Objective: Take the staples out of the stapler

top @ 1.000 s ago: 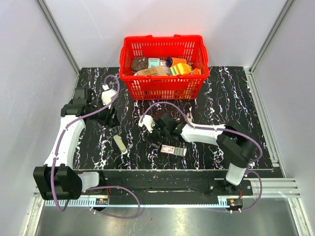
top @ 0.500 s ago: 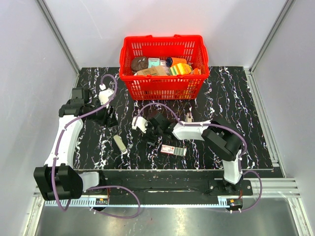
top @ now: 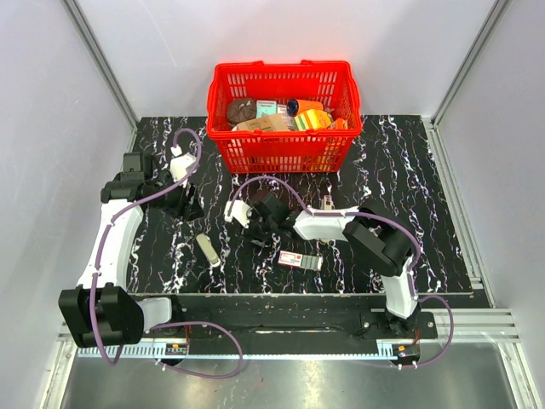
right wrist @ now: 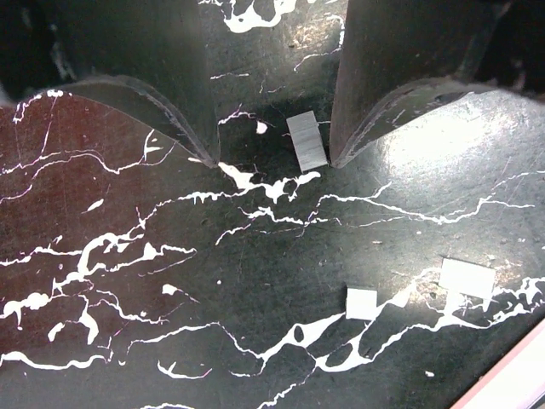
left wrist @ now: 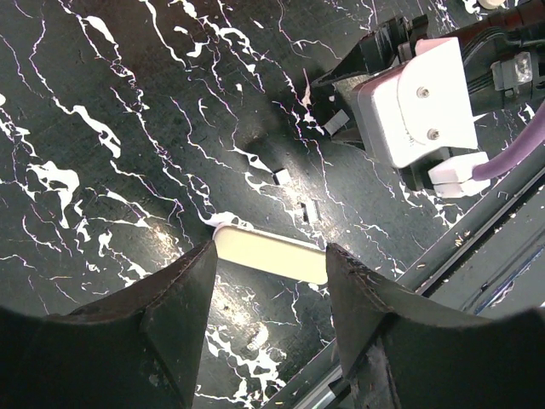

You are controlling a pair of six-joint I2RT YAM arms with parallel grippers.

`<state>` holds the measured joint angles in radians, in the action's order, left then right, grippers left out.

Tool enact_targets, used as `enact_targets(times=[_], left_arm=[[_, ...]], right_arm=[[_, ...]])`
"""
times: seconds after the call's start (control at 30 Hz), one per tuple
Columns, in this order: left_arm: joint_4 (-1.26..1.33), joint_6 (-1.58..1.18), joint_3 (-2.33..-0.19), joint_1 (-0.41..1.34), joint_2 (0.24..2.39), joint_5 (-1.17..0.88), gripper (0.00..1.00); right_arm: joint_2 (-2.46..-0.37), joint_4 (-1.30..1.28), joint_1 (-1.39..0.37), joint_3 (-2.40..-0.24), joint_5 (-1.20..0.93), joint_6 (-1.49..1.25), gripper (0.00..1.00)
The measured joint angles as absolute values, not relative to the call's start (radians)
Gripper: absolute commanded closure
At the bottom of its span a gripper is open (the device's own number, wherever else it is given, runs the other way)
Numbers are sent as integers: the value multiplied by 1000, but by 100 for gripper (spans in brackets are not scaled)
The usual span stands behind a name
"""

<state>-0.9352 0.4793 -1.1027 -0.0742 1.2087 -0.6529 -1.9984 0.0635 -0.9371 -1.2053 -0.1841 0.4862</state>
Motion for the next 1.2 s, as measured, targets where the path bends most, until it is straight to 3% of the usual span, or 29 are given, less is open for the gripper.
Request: enact_targets(times=[0.13, 1.07, 1.2], left_arm=[[-935, 480, -1103, -75, 1211, -656, 41], [-942, 497, -1103, -81, 1211, -662, 41], [-942, 497, -1103, -81, 1211, -662, 41]], right_arm=[[-2006, 49, -937, -1218, -184, 487, 50], [-2051, -203, -937, -1369, -151, 360, 55], [-2068, -218, -939, -1394, -150, 353, 61]])
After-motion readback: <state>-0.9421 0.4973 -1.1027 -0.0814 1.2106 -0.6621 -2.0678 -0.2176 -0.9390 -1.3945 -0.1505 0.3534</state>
